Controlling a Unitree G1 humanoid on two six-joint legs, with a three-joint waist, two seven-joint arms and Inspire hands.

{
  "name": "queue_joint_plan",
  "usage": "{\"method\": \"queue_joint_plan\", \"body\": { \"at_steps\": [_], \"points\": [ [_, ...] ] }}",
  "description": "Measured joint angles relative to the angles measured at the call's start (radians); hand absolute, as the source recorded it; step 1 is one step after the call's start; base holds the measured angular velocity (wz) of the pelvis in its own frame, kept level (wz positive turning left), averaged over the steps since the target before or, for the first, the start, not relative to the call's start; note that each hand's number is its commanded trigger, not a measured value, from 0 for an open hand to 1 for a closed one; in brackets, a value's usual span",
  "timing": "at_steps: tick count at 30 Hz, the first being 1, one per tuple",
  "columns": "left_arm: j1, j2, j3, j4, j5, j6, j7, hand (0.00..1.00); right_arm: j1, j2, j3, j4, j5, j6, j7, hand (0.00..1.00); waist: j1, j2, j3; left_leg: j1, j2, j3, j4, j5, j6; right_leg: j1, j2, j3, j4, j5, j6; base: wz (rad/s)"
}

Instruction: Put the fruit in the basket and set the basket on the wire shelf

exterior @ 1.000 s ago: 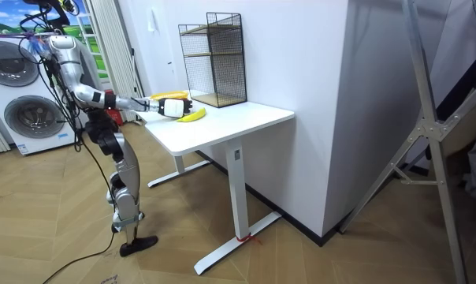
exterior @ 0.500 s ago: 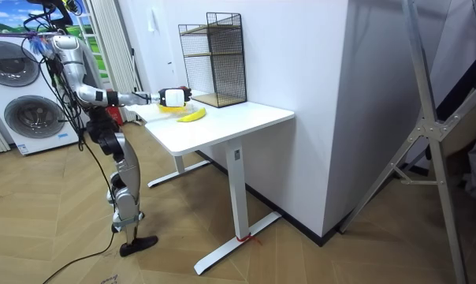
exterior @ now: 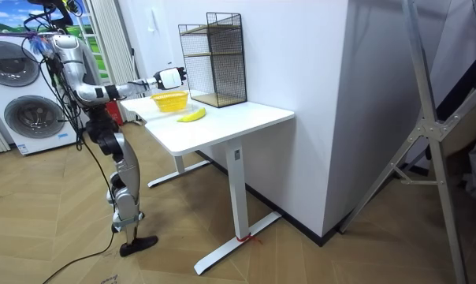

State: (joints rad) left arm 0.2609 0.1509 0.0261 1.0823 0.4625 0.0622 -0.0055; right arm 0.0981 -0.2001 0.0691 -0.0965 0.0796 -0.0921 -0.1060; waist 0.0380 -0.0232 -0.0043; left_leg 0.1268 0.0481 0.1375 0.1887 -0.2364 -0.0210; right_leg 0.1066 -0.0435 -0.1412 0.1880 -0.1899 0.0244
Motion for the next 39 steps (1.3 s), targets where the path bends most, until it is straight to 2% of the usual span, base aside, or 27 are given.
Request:
{"method": "queue_joint_plan", "body": {
  "at_steps": [8,10,17,19,22,23,24,25,30,39],
  "points": [
    [-0.011,0.000,-0.014,0.002,0.000,0.000,0.000,0.00,0.000,0.001,0.037,-0.034,-0.254,0.002,0.066,1.00,0.001,0.003,0.0013,0.005,0.000,0.000,0.000,0.000,0.000,0.006,0.000,0.001,0.001,0.001,0.000,0.00],
    [-0.012,0.000,-0.018,0.002,0.000,0.000,0.000,0.00,-0.001,0.001,0.039,-0.038,-0.276,0.002,0.084,1.00,0.002,0.004,0.0034,0.007,0.000,-0.001,0.000,0.000,0.000,0.007,0.000,0.000,0.002,0.001,0.000,0.00],
    [-0.020,0.008,-0.050,0.001,0.000,0.000,0.000,0.00,-0.001,-0.004,0.057,-0.037,-0.283,0.008,0.131,1.00,0.002,-0.015,0.0075,0.007,0.000,-0.003,-0.004,0.000,0.000,0.007,0.001,-0.001,0.003,0.001,0.000,0.00],
    [-0.026,0.016,-0.071,0.001,0.000,0.000,0.000,0.00,0.000,-0.012,0.079,-0.035,-0.282,0.013,0.137,1.00,0.011,-0.022,0.0113,0.006,0.000,-0.003,-0.005,0.000,0.000,0.007,0.001,-0.001,0.002,0.001,0.000,0.00],
    [-0.031,0.019,-0.073,-0.002,0.000,0.000,0.000,0.00,0.000,-0.023,0.097,-0.034,-0.283,0.031,0.152,1.00,0.025,-0.027,0.0104,0.006,0.000,-0.003,-0.008,0.000,0.000,0.005,0.001,-0.002,0.001,0.001,0.000,0.00],
    [-0.032,0.020,-0.073,-0.003,0.000,0.000,-0.001,0.00,-0.001,-0.028,0.105,-0.034,-0.283,0.031,0.154,0.91,0.028,-0.027,0.0100,0.006,0.000,-0.003,-0.008,0.000,0.000,0.005,0.001,-0.002,0.000,0.001,0.000,0.00],
    [-0.032,0.020,-0.073,-0.003,0.000,0.000,-0.003,0.00,-0.001,-0.030,0.108,-0.034,-0.283,0.031,0.156,0.49,0.029,-0.027,0.0100,0.006,0.000,-0.003,-0.009,0.000,0.000,0.005,0.001,-0.003,0.000,0.001,0.000,0.00],
    [-0.033,0.020,-0.073,-0.003,0.000,0.000,-0.004,0.00,-0.001,-0.031,0.108,-0.034,-0.284,0.032,0.165,0.00,0.032,-0.027,0.0100,0.005,0.000,-0.004,-0.009,0.000,0.000,0.005,0.001,-0.004,0.000,0.001,0.000,0.00],
    [-0.033,0.023,-0.073,-0.007,0.000,0.001,0.000,0.00,0.000,-0.035,0.108,-0.034,-0.284,0.051,0.169,0.00,0.038,-0.027,0.0097,0.001,0.000,-0.008,-0.008,0.000,0.000,0.003,0.001,-0.009,-0.001,0.001,0.000,0.02],
    [-0.035,0.026,-0.071,-0.007,0.002,0.002,0.000,0.00,0.000,-0.036,0.108,-0.032,-0.285,0.052,0.160,0.00,0.043,-0.025,0.0079,-0.001,0.000,-0.009,-0.002,0.000,0.000,0.004,0.001,-0.010,0.000,0.001,0.000,0.00]
  ]
}}
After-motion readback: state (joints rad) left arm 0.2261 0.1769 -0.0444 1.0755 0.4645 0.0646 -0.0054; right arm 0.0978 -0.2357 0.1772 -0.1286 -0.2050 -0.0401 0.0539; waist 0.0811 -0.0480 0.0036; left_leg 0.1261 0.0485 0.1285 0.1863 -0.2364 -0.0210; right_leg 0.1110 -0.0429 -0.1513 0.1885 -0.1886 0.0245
